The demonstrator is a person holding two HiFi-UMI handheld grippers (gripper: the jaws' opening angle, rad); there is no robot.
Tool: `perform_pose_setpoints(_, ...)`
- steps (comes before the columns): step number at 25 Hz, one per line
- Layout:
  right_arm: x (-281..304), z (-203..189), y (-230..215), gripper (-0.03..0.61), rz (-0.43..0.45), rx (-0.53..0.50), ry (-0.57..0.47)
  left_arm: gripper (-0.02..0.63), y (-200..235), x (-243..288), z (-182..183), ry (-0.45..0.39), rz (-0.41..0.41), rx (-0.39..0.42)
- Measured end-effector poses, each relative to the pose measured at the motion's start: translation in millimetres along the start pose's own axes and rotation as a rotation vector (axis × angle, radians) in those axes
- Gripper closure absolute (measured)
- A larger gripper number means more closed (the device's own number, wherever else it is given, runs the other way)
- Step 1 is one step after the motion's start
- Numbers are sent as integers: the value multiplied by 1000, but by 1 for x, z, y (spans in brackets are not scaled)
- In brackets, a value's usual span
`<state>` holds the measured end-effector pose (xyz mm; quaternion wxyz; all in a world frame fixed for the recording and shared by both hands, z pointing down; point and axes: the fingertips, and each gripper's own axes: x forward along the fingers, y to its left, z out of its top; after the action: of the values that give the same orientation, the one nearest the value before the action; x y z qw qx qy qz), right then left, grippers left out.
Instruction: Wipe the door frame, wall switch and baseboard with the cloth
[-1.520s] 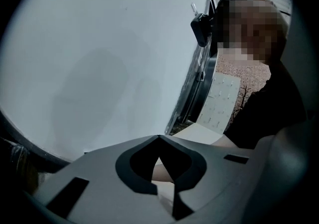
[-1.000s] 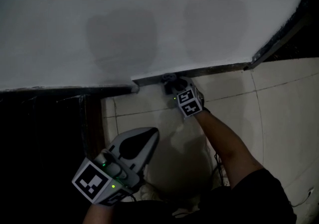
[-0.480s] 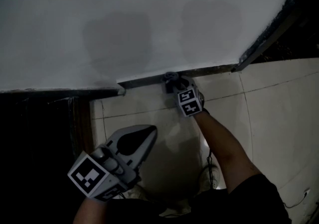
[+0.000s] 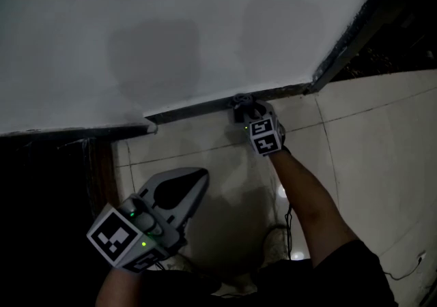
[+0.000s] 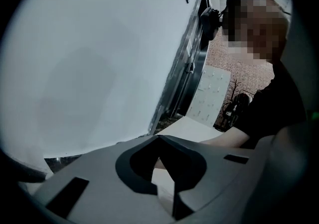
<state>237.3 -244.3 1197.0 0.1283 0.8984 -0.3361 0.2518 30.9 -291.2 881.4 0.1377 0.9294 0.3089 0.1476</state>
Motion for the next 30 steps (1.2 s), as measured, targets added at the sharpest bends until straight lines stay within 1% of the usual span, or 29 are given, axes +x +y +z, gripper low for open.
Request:
perform_pose_setpoints(5, -4, -11, -25, 486, -42, 16, 18, 612, -8, 15, -4, 14, -22, -11)
perform_pose_setpoints(10, -5, -14, -41, 486, -68, 37, 21, 612, -5, 22, -6, 17, -16, -18)
perform_pose_setpoints(16, -10, -18, -53, 486, -84, 9, 21, 612, -3, 28, -16, 52, -15, -13)
perform_pose_setpoints(20, -15, -27, -73, 486, -123, 11, 39, 613, 6, 29, -23, 74, 7, 4)
perform_pose_setpoints(23, -22, -30, -93, 486, -173, -18, 69, 612, 13, 31, -26, 80, 30, 3)
perform_pose_setpoints(26, -27, -32, -110, 486, -209, -30, 90, 614, 16, 33, -29, 90, 32, 12)
perform_pose_setpoints(28, -29, -35, -115, 486, -218, -26, 97, 612, 15, 32, -31, 95, 31, 9)
perform_pose_setpoints(30, -28, -43, -122, 486, -228, 8, 104, 612, 16, 32, -30, 93, 31, 3)
